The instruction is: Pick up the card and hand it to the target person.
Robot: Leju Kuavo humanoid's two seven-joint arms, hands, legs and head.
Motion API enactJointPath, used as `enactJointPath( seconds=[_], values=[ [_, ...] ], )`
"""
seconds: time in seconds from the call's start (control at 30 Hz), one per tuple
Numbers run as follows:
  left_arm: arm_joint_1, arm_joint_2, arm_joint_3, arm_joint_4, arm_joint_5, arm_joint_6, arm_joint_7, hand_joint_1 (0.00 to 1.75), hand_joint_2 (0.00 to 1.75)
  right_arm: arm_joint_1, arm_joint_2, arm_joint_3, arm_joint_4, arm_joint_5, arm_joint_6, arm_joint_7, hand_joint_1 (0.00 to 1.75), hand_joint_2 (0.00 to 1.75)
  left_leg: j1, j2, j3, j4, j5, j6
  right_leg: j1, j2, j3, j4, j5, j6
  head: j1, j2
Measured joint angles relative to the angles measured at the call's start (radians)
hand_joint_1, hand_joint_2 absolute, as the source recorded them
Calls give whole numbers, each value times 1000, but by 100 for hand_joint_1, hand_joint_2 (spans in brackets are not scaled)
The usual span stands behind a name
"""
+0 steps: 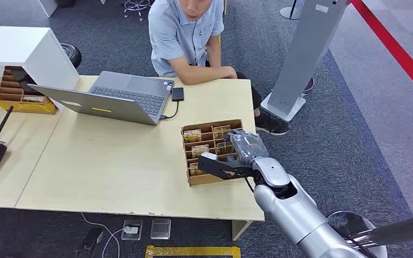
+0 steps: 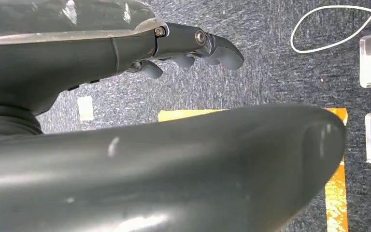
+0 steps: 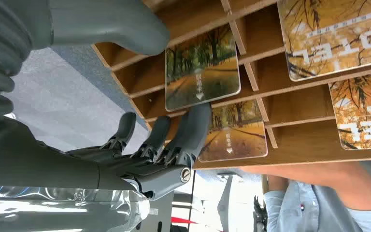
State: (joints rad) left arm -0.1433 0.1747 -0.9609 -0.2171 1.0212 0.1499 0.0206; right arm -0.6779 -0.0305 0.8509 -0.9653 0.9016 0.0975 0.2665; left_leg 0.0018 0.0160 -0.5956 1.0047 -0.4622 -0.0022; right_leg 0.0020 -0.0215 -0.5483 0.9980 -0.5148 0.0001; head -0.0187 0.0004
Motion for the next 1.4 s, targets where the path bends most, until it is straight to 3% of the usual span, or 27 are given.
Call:
enactJointPath(
  seconds=[0.17,0.27,1.23,1.37,1.4],
  values=[
    [0,0,0,0,0,0,0,0,0,-2,0,0,2,-2,-3,-1,122,175,0,0,0,0,0,0,0,0,0,0,0,0,0,0],
    [0,0,0,0,0,0,0,0,0,-4,0,0,4,-2,-6,-2,129,175,0,0,0,0,0,0,0,0,0,0,0,0,0,0],
    [-1,0,5,0,-4,-10,9,0,0,1,9,3,4,11,-17,-12,137,175,0,0,0,0,0,0,0,0,0,0,0,0,0,0],
    [-1,1,6,0,-9,-21,-3,0,175,1,9,3,4,10,-17,-14,133,175,0,0,0,0,0,0,0,0,0,0,0,0,0,0],
    [-1,1,6,0,-10,-25,-8,0,175,1,9,3,4,10,-16,-14,133,175,0,0,0,0,0,0,0,0,0,0,0,0,0,0]
  ],
)
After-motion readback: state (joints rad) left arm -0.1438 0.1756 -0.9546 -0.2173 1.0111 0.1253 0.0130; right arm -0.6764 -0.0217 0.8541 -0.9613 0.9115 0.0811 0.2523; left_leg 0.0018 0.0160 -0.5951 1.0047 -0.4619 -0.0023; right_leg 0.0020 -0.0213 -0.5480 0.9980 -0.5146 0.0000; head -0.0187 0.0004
